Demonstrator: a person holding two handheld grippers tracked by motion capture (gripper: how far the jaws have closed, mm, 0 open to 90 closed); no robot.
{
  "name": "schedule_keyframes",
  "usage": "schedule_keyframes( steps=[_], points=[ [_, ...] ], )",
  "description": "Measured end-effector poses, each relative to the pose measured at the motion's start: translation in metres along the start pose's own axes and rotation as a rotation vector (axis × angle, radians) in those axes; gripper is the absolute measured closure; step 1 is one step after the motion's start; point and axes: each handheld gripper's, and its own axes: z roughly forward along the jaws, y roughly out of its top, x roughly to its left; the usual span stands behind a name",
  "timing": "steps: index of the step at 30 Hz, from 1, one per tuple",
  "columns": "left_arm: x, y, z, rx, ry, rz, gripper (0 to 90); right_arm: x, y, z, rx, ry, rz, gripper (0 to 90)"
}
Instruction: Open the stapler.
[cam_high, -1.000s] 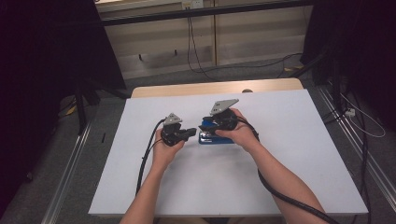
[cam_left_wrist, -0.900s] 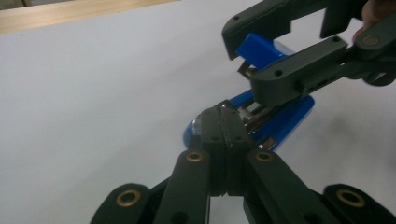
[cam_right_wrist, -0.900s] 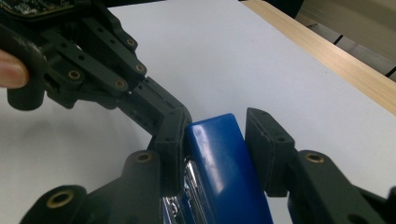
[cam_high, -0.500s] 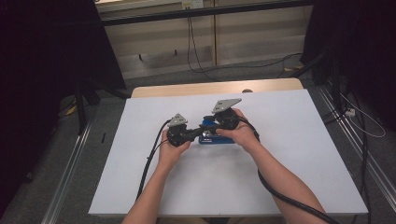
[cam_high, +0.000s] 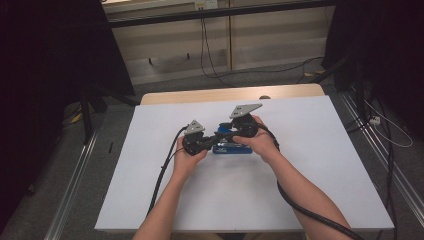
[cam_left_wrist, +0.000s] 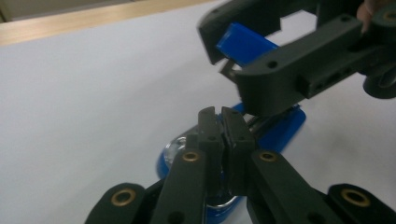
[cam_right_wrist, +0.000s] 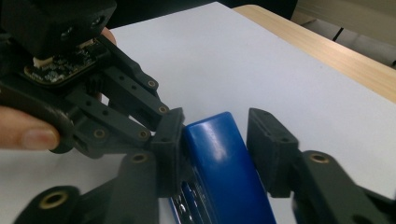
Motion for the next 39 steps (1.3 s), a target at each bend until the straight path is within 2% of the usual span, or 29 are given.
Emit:
schedule_keyframes(
  steps=[2,7,10,15,17,19,22,26,29,35,39],
  points=[
    [0.000,0.001,0.000,0.008,0.003,0.006,88.2,0.001,-0.001,-0.003,0.000,-0.008,0.004,42.5],
    [0.002,0.003,-0.002,0.002,0.002,0.003,89.0,0.002,-0.002,-0.020,-0.034,-0.034,0.008,42.7],
    [0.002,0.007,-0.006,-0.016,0.005,0.001,88.9,0.007,-0.002,-0.032,-0.044,-0.050,-0.009,49.4],
    [0.001,0.012,-0.009,-0.011,0.006,0.002,88.7,0.019,-0.011,-0.043,-0.061,-0.055,-0.015,74.2],
    [0.000,0.014,-0.008,-0.017,0.000,-0.003,88.7,0.023,-0.016,-0.044,-0.052,-0.063,-0.033,84.5],
    [-0.002,0.015,-0.007,-0.014,0.001,0.002,88.7,0.026,-0.023,-0.042,-0.040,-0.055,-0.032,89.5],
    [-0.004,0.018,-0.006,-0.010,0.007,0.010,88.5,0.029,-0.032,-0.036,-0.035,-0.055,0.002,90.0],
    [-0.004,0.020,-0.007,0.004,0.015,0.013,88.0,0.032,-0.041,-0.025,-0.020,-0.083,0.012,90.0],
    [-0.004,0.021,-0.007,0.004,0.015,0.019,87.9,0.033,-0.045,-0.017,-0.033,-0.103,0.036,90.0],
    [-0.005,0.024,-0.008,0.004,0.015,0.028,87.8,0.036,-0.047,-0.003,-0.066,-0.140,0.063,90.0],
    [-0.008,0.027,-0.008,0.010,0.027,0.043,87.4,0.037,-0.043,0.001,-0.045,-0.179,0.053,90.0]
  ],
)
